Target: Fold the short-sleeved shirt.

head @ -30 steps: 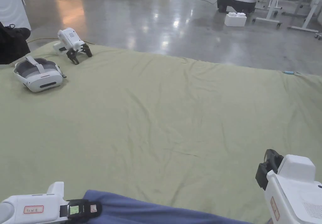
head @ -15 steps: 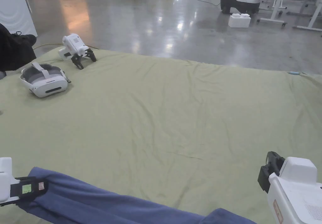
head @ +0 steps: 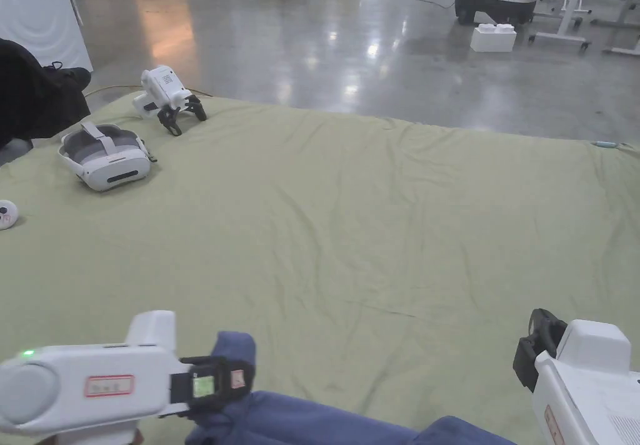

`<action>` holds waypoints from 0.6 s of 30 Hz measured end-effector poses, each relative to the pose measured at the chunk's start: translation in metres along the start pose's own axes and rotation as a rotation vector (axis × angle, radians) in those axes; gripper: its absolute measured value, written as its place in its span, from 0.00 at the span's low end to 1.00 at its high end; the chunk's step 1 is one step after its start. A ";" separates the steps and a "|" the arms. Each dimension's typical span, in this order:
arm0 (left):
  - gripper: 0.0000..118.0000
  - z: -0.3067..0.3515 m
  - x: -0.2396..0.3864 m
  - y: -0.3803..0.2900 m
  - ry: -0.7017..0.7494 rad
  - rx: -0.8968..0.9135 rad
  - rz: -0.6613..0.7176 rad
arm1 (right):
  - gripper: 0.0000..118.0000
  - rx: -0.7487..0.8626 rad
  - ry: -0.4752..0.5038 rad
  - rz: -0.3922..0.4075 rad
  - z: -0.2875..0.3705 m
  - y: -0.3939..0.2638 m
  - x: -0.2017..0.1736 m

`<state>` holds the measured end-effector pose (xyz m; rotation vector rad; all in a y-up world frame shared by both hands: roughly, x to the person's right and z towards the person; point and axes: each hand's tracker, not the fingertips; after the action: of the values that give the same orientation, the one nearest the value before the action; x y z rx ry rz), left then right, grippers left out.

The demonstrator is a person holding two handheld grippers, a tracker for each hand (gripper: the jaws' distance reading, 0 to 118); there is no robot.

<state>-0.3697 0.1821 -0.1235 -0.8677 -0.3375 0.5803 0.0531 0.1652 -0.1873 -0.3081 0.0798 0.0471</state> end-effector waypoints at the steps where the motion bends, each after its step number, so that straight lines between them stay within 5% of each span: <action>1: 0.04 -0.017 0.001 -0.003 0.003 -0.025 -0.018 | 0.00 -0.003 -0.003 -0.002 0.000 -0.001 0.001; 14: 0.05 -0.165 0.028 -0.064 0.235 -0.252 -0.154 | 0.00 -0.024 -0.046 -0.004 0.006 -0.010 0.020; 17: 0.19 -0.161 0.032 -0.062 0.231 -0.237 -0.145 | 0.00 -0.025 -0.046 0.000 0.006 -0.010 0.022; 18: 0.31 -0.157 0.033 -0.061 0.214 -0.235 -0.132 | 0.00 -0.024 -0.046 -0.001 0.006 -0.010 0.022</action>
<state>-0.2441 0.0746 -0.1689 -1.1148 -0.2687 0.3248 0.0760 0.1580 -0.1808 -0.3312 0.0336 0.0545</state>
